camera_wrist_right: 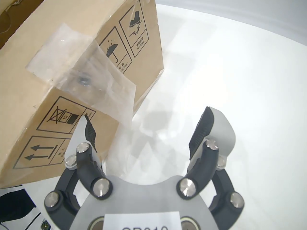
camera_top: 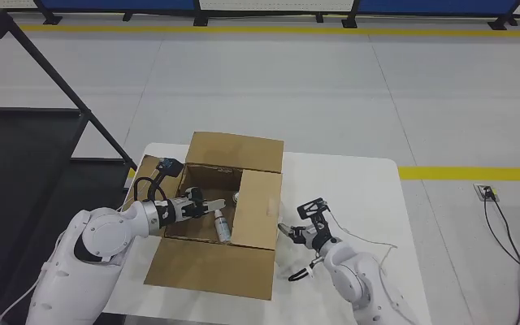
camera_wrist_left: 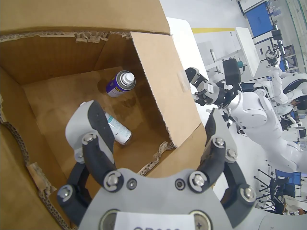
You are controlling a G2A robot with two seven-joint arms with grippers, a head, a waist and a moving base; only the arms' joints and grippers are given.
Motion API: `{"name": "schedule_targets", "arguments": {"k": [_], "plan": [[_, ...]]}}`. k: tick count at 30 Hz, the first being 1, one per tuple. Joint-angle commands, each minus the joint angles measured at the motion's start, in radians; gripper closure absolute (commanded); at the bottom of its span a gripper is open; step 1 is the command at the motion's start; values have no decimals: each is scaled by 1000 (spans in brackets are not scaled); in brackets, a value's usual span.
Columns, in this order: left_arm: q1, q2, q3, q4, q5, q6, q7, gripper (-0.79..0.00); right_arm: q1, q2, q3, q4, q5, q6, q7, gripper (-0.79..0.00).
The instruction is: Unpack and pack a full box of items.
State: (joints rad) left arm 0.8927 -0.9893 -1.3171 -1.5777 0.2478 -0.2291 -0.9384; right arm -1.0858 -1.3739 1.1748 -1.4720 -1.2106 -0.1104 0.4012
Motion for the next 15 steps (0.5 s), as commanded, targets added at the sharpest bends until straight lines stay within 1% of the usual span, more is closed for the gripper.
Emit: {"name": "schedule_targets", "arguments": {"k": [1,5,7,10,15], "plan": [[0,0,0,0,0,0,0,-785,14,-5,-24,20,-22,31,-12,-785],[0,0,0,0,0,0,0,-785,42,-16,-62,61,-67,100,-32,-785],[0,0,0,0,0,0,0,-785,49,-22,-77,74,-95,162,-58,-785],[0,0,0,0,0,0,0,-785,47,-30,-93,80,-113,230,-99,-785],[0,0,0,0,0,0,0,-785,25,-36,-94,61,-128,299,-135,-785]]}}
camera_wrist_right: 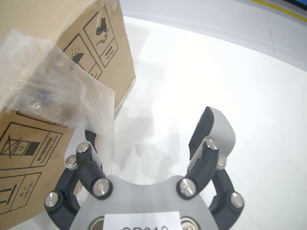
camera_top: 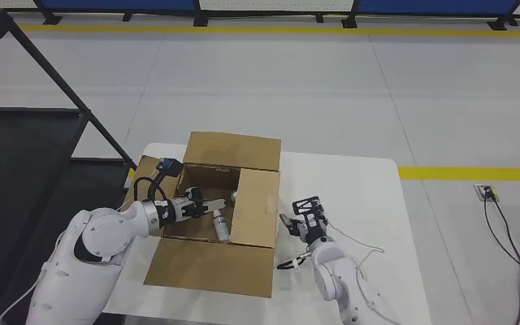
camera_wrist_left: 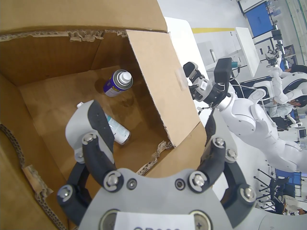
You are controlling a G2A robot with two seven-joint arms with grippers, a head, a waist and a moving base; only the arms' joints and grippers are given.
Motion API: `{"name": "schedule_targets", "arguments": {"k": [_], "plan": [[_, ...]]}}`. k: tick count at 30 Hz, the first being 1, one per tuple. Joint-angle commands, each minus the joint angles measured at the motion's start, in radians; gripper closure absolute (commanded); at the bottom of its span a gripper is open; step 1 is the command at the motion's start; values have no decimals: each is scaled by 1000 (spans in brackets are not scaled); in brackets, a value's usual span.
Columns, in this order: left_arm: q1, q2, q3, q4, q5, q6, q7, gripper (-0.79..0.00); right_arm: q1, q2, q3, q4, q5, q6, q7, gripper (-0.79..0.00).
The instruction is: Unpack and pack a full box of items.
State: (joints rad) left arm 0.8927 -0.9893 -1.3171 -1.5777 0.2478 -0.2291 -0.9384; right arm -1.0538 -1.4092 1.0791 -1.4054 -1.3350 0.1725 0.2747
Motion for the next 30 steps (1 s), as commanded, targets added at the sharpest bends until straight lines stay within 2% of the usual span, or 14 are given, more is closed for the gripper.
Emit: {"name": "schedule_targets", "arguments": {"k": [1,7,22,30], "plan": [[0,0,0,0,0,0,0,-785,-14,-1,2,-12,-8,29,-13,-785],[0,0,0,0,0,0,0,-785,-34,-5,6,-31,-35,80,-7,-785],[0,0,0,0,0,0,0,-785,-73,-34,10,-70,-39,293,-189,-785],[0,0,0,0,0,0,0,-785,-86,-45,26,-86,-42,359,-253,-785]]}}
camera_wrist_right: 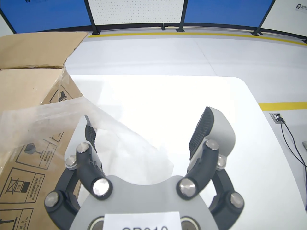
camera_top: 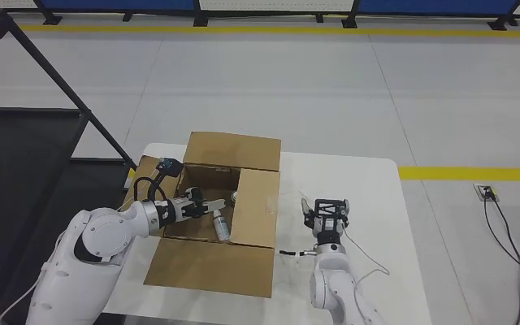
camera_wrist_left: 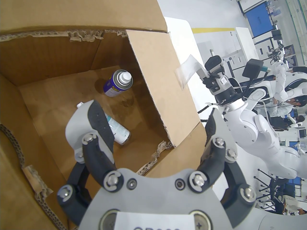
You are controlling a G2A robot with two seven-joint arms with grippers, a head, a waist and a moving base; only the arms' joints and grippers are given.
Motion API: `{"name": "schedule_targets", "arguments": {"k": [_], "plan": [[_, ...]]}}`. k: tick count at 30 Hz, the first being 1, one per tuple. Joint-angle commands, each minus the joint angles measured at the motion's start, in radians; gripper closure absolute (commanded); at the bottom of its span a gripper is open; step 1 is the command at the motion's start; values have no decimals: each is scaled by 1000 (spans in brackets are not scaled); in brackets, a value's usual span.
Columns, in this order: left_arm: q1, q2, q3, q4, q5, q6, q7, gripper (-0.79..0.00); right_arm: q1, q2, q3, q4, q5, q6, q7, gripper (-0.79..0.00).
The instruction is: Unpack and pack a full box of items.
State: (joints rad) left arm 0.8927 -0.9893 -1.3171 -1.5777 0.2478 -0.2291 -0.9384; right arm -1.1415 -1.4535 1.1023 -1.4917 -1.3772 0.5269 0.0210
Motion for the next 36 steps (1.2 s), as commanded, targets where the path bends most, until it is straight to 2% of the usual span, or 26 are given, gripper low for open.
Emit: {"name": "schedule_targets", "arguments": {"k": [1,9,17,27,32,36], "plan": [[0,0,0,0,0,0,0,-785,3,-2,6,0,-2,5,2,-785],[0,0,0,0,0,0,0,-785,19,-7,38,17,-33,41,74,-785],[0,0,0,0,0,0,0,-785,75,-7,61,109,-66,-40,247,-785],[0,0,0,0,0,0,0,-785,119,-10,94,192,-55,-85,309,-785],[0,0,0,0,0,0,0,-785,116,-5,101,188,-71,-177,333,-785],[0,0,0,0,0,0,0,-785,92,-3,115,136,-82,-178,311,-785]]}}
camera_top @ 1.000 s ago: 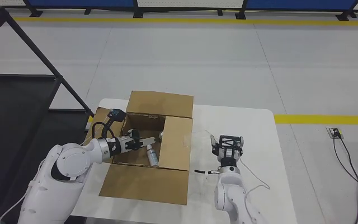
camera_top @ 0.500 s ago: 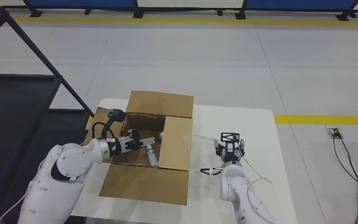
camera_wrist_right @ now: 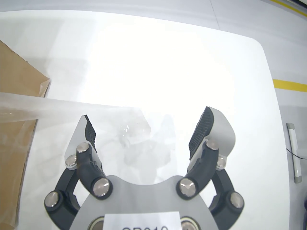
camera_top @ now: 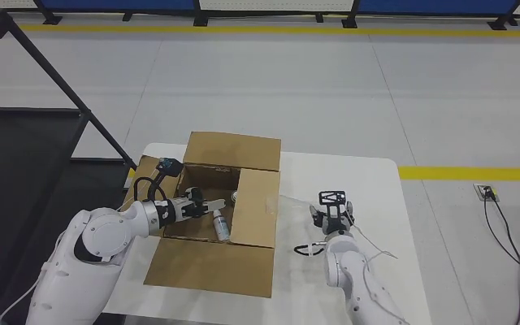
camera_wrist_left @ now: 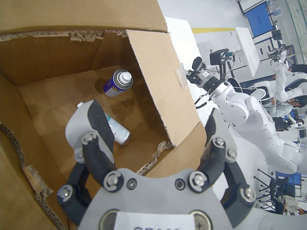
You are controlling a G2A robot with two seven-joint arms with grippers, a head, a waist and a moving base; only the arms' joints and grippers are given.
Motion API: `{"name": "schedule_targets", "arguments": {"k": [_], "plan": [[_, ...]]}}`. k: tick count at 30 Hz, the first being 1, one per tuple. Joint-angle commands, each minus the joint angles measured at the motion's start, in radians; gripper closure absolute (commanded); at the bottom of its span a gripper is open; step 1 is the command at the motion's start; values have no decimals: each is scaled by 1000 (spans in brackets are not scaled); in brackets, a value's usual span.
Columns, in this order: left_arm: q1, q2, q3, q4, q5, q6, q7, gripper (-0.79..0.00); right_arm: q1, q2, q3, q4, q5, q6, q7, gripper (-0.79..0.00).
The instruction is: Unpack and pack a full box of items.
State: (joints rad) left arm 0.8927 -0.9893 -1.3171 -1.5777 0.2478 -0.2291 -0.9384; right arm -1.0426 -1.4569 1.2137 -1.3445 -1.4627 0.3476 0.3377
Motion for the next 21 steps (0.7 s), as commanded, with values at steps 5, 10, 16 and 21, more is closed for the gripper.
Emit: {"name": "schedule_targets", "arguments": {"k": [5,10,16,21], "plan": [[0,0,0,0,0,0,0,-785,-28,4,19,-58,-37,7,21,-785],[0,0,0,0,0,0,0,-785,-68,8,50,-124,-6,-32,4,-785],[15,-3,22,-13,12,14,29,-785,-104,24,110,-179,7,-164,111,-785],[-5,-7,54,6,10,46,19,-785,-116,28,126,-209,-14,-157,168,-785]]}}
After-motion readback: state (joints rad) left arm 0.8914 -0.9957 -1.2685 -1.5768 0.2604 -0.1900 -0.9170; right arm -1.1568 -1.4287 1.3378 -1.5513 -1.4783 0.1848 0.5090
